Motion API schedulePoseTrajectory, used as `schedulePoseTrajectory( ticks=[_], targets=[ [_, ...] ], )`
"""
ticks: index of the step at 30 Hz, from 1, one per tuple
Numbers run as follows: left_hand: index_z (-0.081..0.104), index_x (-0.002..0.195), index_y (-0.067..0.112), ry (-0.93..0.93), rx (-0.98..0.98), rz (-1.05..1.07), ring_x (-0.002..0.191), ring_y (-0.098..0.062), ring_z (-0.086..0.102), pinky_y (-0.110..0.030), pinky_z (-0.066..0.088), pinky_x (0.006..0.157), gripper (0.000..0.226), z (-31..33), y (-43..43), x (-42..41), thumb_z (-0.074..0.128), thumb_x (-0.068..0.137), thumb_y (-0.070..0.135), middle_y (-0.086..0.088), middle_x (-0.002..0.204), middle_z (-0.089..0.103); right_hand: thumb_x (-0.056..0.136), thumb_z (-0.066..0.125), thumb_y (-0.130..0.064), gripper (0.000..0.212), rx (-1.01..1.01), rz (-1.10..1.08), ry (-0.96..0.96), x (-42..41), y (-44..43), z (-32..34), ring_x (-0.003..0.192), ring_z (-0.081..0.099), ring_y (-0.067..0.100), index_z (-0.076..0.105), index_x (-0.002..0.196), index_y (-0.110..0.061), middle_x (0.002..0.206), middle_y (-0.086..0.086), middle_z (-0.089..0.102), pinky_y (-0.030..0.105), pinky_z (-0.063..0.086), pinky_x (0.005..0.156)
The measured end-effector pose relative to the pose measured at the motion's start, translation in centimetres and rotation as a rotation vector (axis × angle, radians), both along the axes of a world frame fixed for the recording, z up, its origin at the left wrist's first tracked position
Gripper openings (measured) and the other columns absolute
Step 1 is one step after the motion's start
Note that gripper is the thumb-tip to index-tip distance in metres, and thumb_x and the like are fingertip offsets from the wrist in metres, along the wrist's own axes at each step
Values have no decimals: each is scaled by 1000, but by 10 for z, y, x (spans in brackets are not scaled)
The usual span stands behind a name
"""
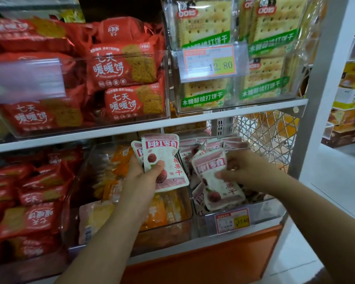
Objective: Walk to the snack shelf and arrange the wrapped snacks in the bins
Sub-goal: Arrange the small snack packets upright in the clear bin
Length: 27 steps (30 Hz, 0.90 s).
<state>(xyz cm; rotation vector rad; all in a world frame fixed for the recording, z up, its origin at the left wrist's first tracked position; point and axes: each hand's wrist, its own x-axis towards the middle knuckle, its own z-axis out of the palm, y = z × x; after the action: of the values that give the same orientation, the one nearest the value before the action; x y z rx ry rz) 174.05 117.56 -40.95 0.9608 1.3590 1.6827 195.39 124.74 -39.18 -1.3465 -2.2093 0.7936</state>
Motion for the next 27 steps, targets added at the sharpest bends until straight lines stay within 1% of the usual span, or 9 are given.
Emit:
schedulePoseTrajectory(
  ticks=[2,4,6,9,12,16,20,23,27],
  targets=[
    [50,112,37,71,25,0,100,-9,62,-29,55,78,34,0,-3,4,58,92,12,15,107,63,81,69,-22,11,-133,-16,247,13,-8,6,80,70,15,64,91,-19,87,1,73,38,56,78],
    [45,117,34,154,35,-10,88,1,59,-8,49,58,34,2,-7,11,55,93,13,21,101,58,83,66,-14,16,-229,-11,470,22,-13,9,85,71,19,64,98,-17,90,2,74,40,56,82],
    [41,126,31,233,29,-41,80,4,60,-3,44,52,39,3,-9,19,54,94,12,22,101,56,82,63,-11,23,-288,6,614,27,-17,12,89,71,23,62,105,-12,95,6,74,42,57,82],
    [35,133,33,336,37,-70,84,14,59,-8,50,61,49,5,-9,26,54,93,11,21,110,56,73,63,-16,39,-355,34,744,27,-22,11,93,69,28,58,111,-6,99,13,72,43,56,82],
    [29,140,35,407,67,-103,98,6,60,-20,55,77,58,7,-9,30,54,94,11,19,117,57,72,63,-14,41,-395,76,809,20,-24,7,94,69,28,55,111,-5,100,14,72,38,58,79],
    [26,143,36,444,135,-164,105,0,61,-32,58,80,61,12,-10,37,52,94,9,15,124,56,75,65,-12,39,-340,61,844,8,-22,3,95,69,26,57,113,-10,104,13,70,38,57,80],
    [27,142,31,426,202,-184,105,0,61,-30,56,82,57,15,-8,41,50,95,9,14,120,59,68,66,-18,51,-355,28,924,4,-19,4,98,68,27,56,117,-8,113,15,65,38,57,79],
    [30,139,31,399,207,-235,106,-4,62,-32,56,82,46,15,-5,48,46,98,16,10,120,60,69,65,-17,52,-397,74,919,6,-20,7,100,67,27,54,120,-10,116,14,64,39,57,79],
    [33,120,48,436,191,-239,97,10,59,-15,52,75,30,8,-1,65,36,100,26,20,109,57,75,61,-12,51,-505,178,933,11,-23,5,105,65,30,50,124,-17,116,13,65,47,55,84]
  ],
)
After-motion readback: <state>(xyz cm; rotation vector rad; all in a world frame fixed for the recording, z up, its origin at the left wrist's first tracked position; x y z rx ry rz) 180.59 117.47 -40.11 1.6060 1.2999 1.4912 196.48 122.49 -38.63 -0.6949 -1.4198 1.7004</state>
